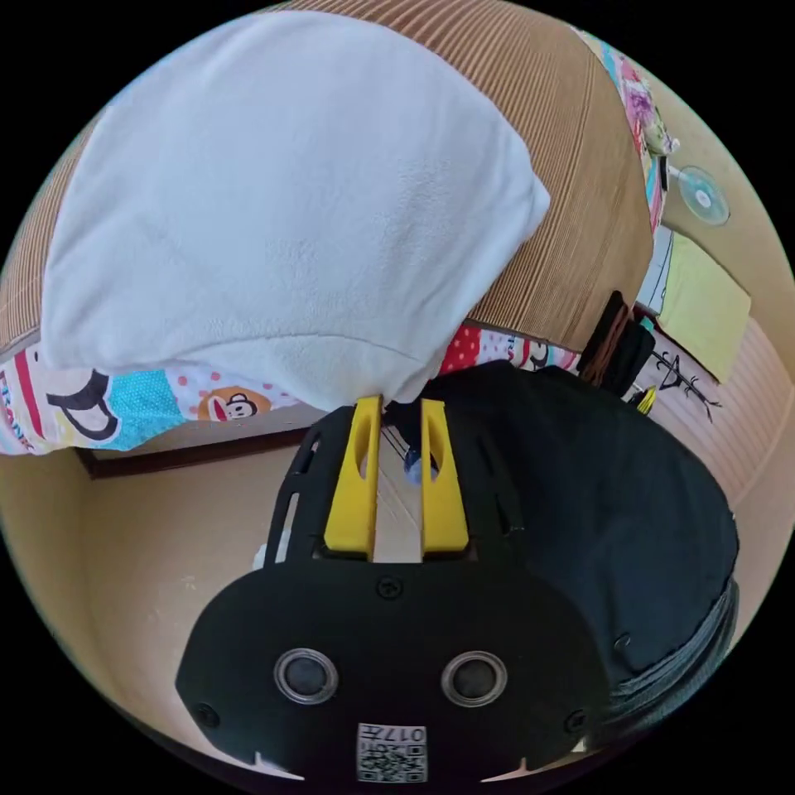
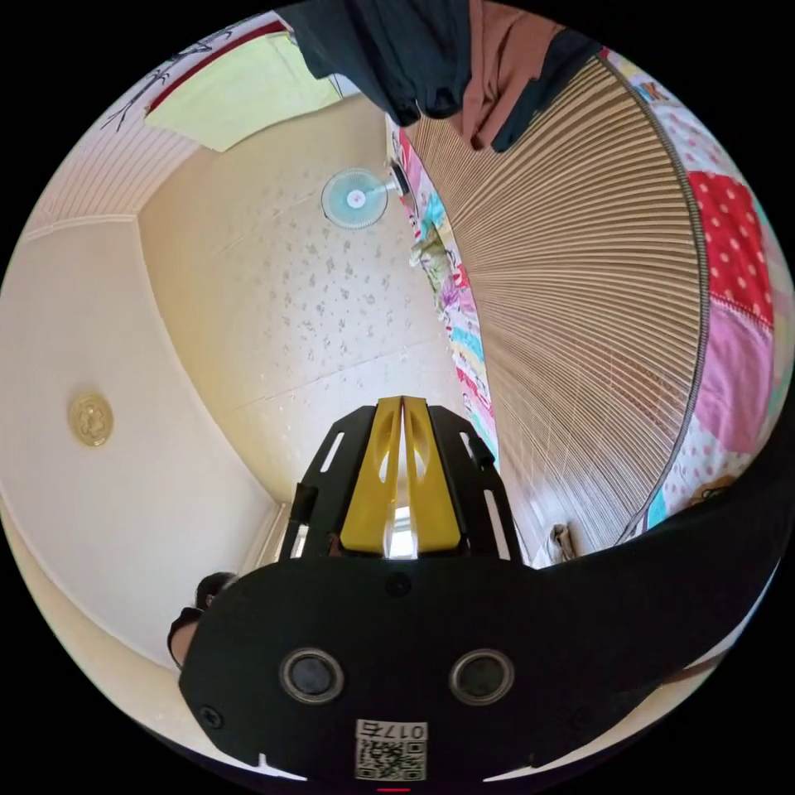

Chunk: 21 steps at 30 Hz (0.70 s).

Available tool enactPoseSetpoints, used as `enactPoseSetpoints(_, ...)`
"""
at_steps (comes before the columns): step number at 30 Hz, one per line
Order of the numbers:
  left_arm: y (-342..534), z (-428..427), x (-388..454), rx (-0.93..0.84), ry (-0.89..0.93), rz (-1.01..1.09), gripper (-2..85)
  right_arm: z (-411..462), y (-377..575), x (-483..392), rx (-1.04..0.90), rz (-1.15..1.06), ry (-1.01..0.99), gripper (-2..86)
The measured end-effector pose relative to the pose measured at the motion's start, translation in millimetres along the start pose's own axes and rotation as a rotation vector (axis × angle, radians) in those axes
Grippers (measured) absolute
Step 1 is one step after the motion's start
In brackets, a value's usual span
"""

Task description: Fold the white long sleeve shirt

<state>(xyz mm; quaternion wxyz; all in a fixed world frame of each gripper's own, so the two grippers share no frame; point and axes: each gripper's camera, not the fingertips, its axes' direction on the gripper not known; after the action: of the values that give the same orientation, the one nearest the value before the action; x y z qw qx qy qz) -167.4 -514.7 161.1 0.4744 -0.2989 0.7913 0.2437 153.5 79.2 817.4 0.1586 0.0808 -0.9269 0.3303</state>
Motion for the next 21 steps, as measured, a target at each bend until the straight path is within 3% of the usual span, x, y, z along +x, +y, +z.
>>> enactPoseSetpoints(2,1,-3,20,0.165,-0.085,0.027,11.2,4,-10,3,-0.035,-0.005,0.003,0.3)
enactPoseSetpoints(6,-16,17,50,0.323,-0.286,0.070,14.1,-15,-18,11,-0.027,0.003,0.026,0.2)
enactPoseSetpoints(11,-82,125,69,0.172,-0.615,0.130,18.9,-77,-16,34,0.137,0.037,0.006,0.3)
enactPoseSetpoints(16,-109,205,87,0.071,-0.977,0.195,10.8,-118,-7,64,0.262,0.049,-0.067,0.2)
enactPoseSetpoints(19,-118,219,79,0.105,-0.967,0.181,5.3,-128,-6,88,0.259,0.085,-0.063,0.2)
enactPoseSetpoints(21,-121,201,72,0.199,-0.813,0.118,4.5,-130,-8,101,0.246,0.100,-0.067,0.2)
